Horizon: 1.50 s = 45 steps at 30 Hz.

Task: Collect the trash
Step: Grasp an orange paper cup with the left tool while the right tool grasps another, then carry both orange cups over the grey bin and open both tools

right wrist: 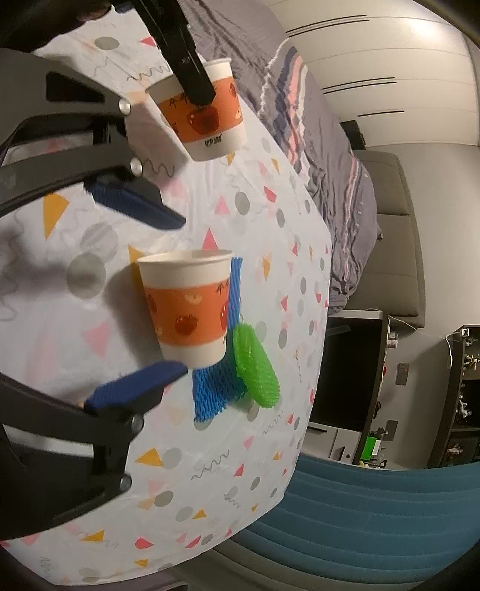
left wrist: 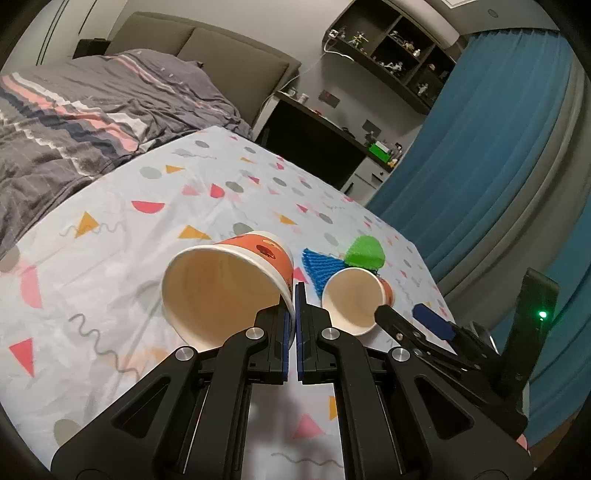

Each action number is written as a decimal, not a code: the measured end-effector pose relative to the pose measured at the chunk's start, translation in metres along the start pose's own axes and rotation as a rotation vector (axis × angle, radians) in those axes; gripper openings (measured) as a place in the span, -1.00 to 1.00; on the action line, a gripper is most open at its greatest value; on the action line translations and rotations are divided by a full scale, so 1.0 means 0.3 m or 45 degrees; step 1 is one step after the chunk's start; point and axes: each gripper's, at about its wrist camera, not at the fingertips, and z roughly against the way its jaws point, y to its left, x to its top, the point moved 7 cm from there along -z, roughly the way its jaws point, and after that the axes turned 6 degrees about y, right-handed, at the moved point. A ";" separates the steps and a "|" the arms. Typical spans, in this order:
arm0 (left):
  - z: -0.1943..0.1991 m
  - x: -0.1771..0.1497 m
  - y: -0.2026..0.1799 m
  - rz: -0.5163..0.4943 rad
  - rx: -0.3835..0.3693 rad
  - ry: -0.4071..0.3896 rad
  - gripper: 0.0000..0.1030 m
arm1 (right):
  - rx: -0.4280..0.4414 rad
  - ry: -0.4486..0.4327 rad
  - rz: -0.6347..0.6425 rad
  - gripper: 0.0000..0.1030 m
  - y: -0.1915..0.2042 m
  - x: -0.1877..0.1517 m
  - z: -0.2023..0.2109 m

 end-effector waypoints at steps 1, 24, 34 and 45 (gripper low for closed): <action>0.003 0.001 0.003 0.000 0.001 -0.001 -0.97 | -0.006 0.004 -0.004 0.13 0.001 0.002 -0.007; 0.006 -0.029 -0.056 -0.072 0.029 0.016 -0.97 | -0.116 -0.022 -0.078 -0.92 -0.115 -0.040 0.057; 0.010 -0.057 -0.185 -0.153 0.009 0.019 -0.97 | -0.133 -0.090 -0.130 -0.93 -0.212 -0.069 0.184; -0.033 -0.104 -0.387 -0.261 -0.041 0.048 -0.97 | -0.203 -0.170 -0.233 -0.93 -0.416 -0.131 0.340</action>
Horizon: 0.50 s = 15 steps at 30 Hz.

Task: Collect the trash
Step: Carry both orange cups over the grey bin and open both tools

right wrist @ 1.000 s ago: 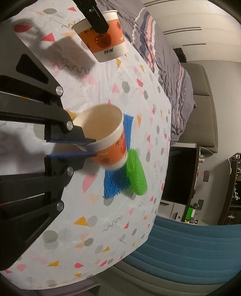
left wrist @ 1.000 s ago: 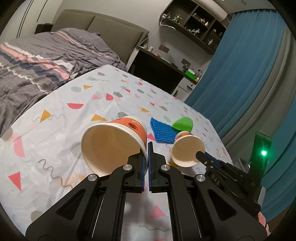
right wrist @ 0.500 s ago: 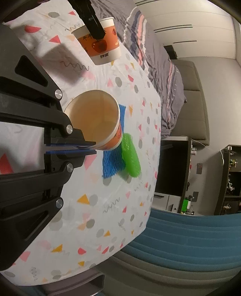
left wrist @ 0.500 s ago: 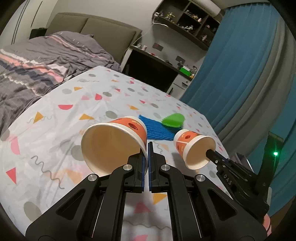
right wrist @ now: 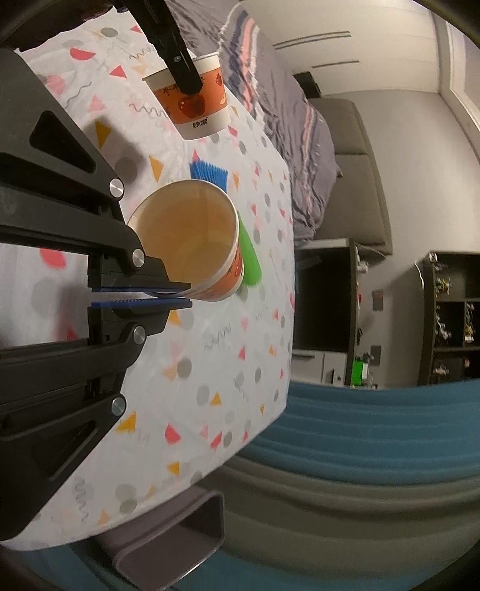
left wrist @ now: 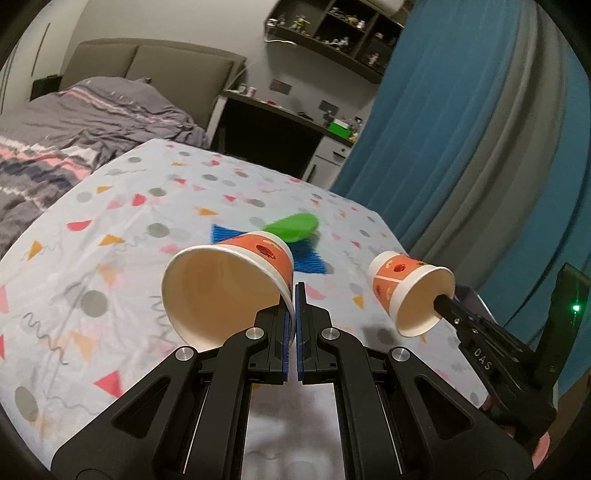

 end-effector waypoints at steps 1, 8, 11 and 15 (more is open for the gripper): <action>-0.007 0.000 -0.027 -0.017 -0.005 0.003 -0.97 | -0.006 -0.004 -0.006 -0.93 -0.014 -0.002 0.007; -0.072 -0.009 -0.211 -0.120 -0.048 0.033 -0.97 | -0.066 -0.043 -0.075 -0.93 -0.186 -0.017 0.065; -0.106 -0.018 -0.299 -0.171 -0.073 0.051 -0.97 | -0.098 -0.057 -0.110 -0.93 -0.271 -0.025 0.087; -0.153 -0.032 -0.418 -0.233 -0.119 0.076 -0.97 | -0.140 -0.069 -0.153 -0.93 -0.373 -0.039 0.107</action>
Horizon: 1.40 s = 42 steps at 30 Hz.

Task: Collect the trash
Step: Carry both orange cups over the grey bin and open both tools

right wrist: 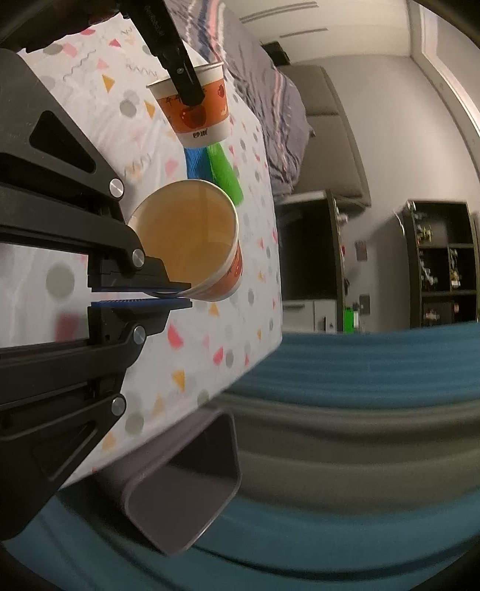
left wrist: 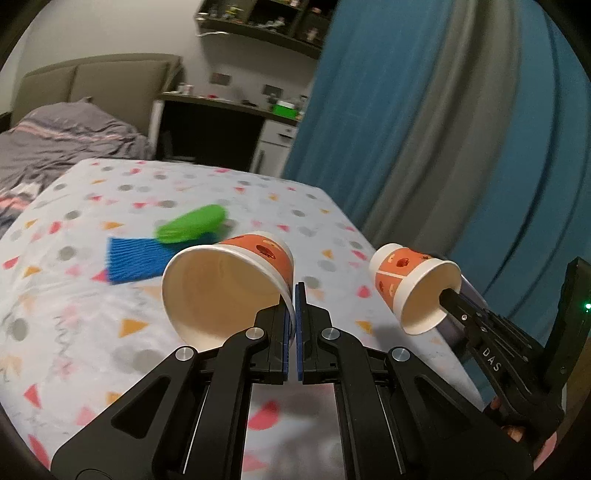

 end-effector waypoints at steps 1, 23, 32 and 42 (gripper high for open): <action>-0.019 0.004 -0.035 -0.016 -0.019 0.008 -0.97 | -0.011 -0.004 -0.010 -0.93 -0.025 -0.002 0.005; -0.455 0.059 -0.831 -0.336 -0.459 0.155 -0.97 | -0.374 0.023 -0.255 -0.92 -0.714 -0.087 0.012; -0.622 0.014 -0.965 -0.378 -0.523 0.262 -0.97 | -0.396 0.074 -0.269 -0.92 -0.791 -0.135 -0.022; -0.711 -0.017 -1.025 -0.395 -0.557 0.328 -0.97 | -0.393 0.117 -0.269 -0.93 -0.815 -0.140 -0.065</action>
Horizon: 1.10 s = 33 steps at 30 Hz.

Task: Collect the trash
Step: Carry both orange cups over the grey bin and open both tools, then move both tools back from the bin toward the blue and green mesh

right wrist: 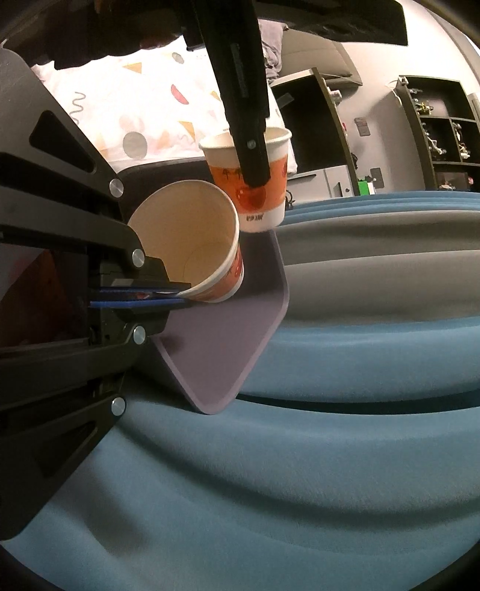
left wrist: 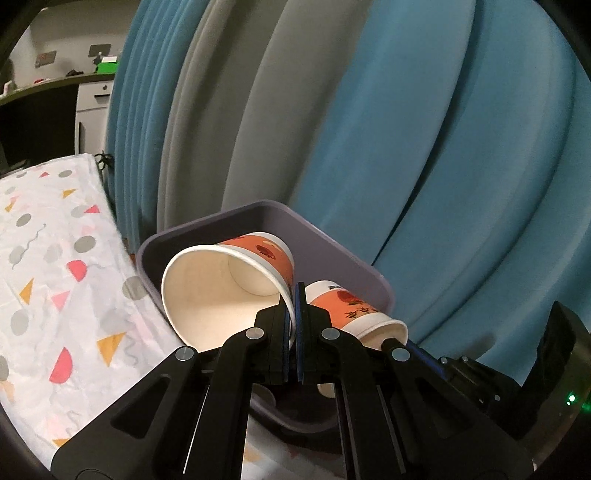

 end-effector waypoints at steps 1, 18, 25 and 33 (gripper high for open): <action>-0.010 0.002 0.002 0.001 -0.002 0.006 -0.97 | 0.000 0.004 0.002 -0.93 0.004 0.001 0.000; -0.122 0.016 0.039 0.102 -0.058 0.090 -0.96 | -0.012 0.088 0.038 -0.93 0.017 0.014 -0.084; -0.096 0.013 0.067 0.105 0.015 0.046 0.12 | -0.013 0.112 0.042 -0.92 0.024 0.011 -0.115; 0.062 -0.008 0.160 0.142 0.176 -0.109 0.73 | -0.001 0.130 0.067 -0.92 0.058 0.012 -0.144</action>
